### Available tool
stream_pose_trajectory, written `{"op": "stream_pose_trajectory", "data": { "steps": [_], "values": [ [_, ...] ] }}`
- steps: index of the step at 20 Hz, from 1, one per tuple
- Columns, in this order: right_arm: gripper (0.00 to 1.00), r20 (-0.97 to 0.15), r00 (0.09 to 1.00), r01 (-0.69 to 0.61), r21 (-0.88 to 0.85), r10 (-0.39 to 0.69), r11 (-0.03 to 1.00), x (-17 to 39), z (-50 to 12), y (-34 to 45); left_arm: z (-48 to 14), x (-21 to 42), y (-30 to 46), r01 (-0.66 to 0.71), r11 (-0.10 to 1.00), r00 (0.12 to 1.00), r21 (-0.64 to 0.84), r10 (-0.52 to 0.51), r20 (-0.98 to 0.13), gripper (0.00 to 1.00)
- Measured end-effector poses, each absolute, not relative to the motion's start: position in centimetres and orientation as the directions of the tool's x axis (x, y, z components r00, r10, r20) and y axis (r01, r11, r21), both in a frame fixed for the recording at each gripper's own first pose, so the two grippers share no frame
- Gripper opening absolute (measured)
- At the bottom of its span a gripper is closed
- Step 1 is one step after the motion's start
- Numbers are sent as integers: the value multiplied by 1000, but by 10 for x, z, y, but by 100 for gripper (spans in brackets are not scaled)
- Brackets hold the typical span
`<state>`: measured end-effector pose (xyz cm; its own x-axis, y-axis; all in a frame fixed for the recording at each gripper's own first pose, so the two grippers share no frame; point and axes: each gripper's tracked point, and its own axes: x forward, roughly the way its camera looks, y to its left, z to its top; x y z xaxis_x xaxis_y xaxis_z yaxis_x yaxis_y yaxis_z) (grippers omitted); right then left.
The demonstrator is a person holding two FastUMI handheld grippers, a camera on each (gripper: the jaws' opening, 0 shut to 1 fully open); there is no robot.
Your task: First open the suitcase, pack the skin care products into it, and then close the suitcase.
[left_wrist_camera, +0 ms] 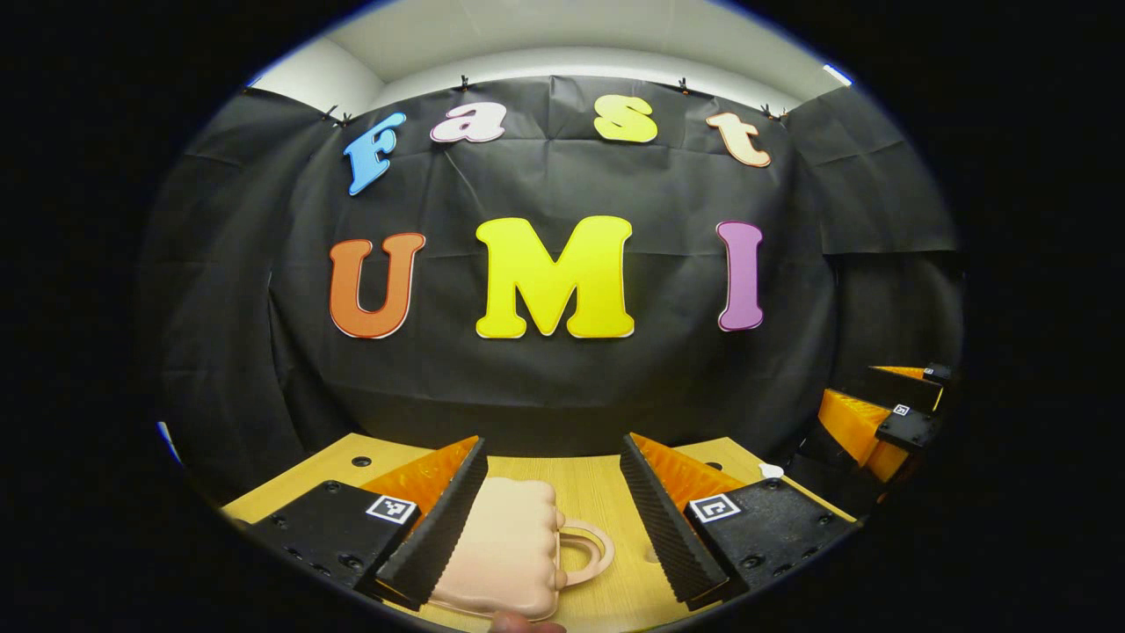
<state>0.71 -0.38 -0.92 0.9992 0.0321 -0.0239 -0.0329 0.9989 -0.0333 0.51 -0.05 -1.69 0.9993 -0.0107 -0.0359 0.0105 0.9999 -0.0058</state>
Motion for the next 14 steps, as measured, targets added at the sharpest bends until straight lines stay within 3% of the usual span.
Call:
{"op": "stream_pose_trajectory", "data": {
  "steps": [8, 14],
  "values": [
    [80, -41, 999, 7, -56, -9, 998, 14, -18, -39, -64, 8, -28, 108, 989, 985, 98, -94, -143, 97],
    [80, -94, 993, 64, -67, -70, 996, 15, -40, -79, -137, 14, -51, 233, 922, 941, 310, -134, -310, 100]
  ]
}}
